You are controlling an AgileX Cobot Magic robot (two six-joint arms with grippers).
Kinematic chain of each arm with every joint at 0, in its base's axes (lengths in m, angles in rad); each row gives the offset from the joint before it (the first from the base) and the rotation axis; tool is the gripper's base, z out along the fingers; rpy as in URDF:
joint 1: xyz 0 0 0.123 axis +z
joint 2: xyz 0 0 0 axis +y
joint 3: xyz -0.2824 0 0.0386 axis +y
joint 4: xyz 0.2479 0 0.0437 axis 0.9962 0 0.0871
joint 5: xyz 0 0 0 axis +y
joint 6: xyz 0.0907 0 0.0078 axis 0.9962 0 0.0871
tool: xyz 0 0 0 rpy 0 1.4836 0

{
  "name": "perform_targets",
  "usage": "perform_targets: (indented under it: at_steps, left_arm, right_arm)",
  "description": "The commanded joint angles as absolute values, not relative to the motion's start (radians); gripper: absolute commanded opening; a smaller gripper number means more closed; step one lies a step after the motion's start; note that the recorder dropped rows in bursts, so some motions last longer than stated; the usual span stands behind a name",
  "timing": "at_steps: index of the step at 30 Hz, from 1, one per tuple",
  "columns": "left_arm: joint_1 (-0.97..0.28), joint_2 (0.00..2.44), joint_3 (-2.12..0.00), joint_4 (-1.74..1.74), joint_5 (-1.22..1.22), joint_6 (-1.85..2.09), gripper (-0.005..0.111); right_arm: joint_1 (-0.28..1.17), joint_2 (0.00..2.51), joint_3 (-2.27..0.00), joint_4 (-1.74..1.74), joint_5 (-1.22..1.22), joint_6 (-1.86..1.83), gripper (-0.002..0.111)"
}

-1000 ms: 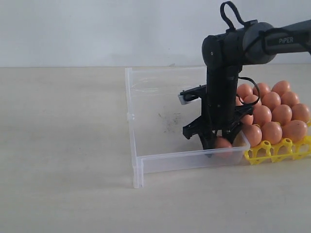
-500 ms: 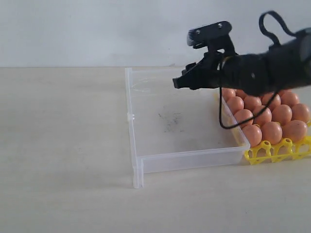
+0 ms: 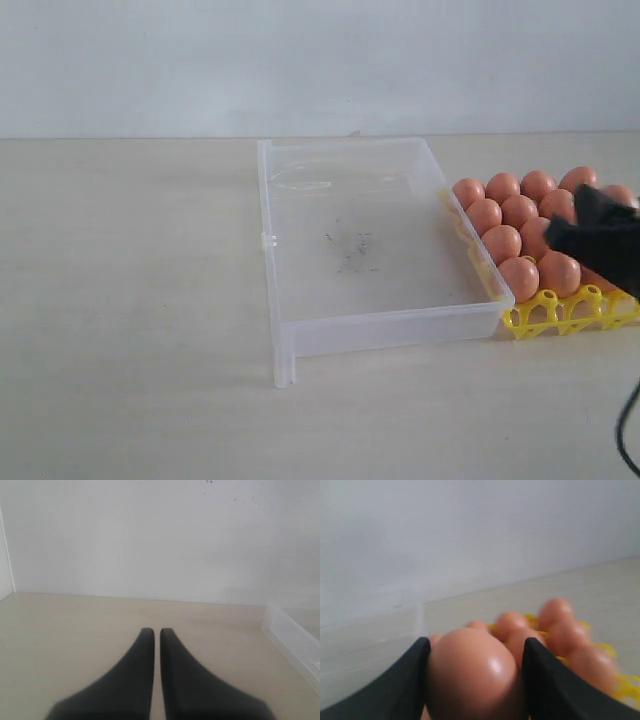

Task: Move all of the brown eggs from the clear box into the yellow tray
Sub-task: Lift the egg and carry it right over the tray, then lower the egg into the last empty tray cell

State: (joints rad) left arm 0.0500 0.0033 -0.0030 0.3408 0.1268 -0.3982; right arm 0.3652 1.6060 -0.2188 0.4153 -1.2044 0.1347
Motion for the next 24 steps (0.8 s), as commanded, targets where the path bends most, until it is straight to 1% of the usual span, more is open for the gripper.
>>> perform_targets:
  at_steps: [1,2,3,4,6,8,10,12,17,21,24]
  left_arm:
    - [0.048,0.0,0.0,0.339,0.129,-0.399,0.004]
    - [0.048,0.0,0.0,0.339,0.129,-0.399,0.004]
    - [0.048,0.0,0.0,0.339,0.129,-0.399,0.004]
    - [0.048,0.0,0.0,0.339,0.129,-0.399,0.004]
    - [0.048,0.0,0.0,0.339,0.129,-0.399,0.004]
    - [0.048,0.0,0.0,0.339,0.129,-0.399,0.004]
    - [0.048,0.0,0.0,0.339,0.129,-0.399,0.004]
    - [0.048,0.0,0.0,0.339,0.129,-0.399,0.004]
    - [0.048,0.0,0.0,0.339,0.129,-0.399,0.004]
    - [0.048,0.0,0.0,0.339,0.129,-0.399,0.004]
    - [0.048,0.0,0.0,0.339,0.129,-0.399,0.004]
  right_arm:
    - [0.177,1.518,-0.056,0.45,-1.221,0.107,0.0]
    - [0.142,1.518,-0.042,0.402,-1.221,0.083,0.0]
    - [0.058,1.525,-0.034,0.213,-1.221,0.069,0.0]
    - [-0.001,1.539,-0.055,0.066,-1.221,0.067,0.0]
    - [-0.105,1.575,-0.104,-0.103,-1.221,0.078,0.0]
    - [-0.194,1.641,-0.171,-0.298,-1.221,0.099,0.0]
    - [-0.25,1.722,-0.249,-0.385,-1.221,0.134,0.0]
    - [-0.27,1.788,-0.307,-0.416,-1.221,0.119,0.0]
    - [-0.27,1.841,-0.372,-0.567,-1.221,0.143,0.0]
    - [-0.283,1.852,-0.368,-0.567,-1.221,0.214,0.0]
    - [-0.339,1.863,-0.346,-0.567,-1.221,0.28,0.0]
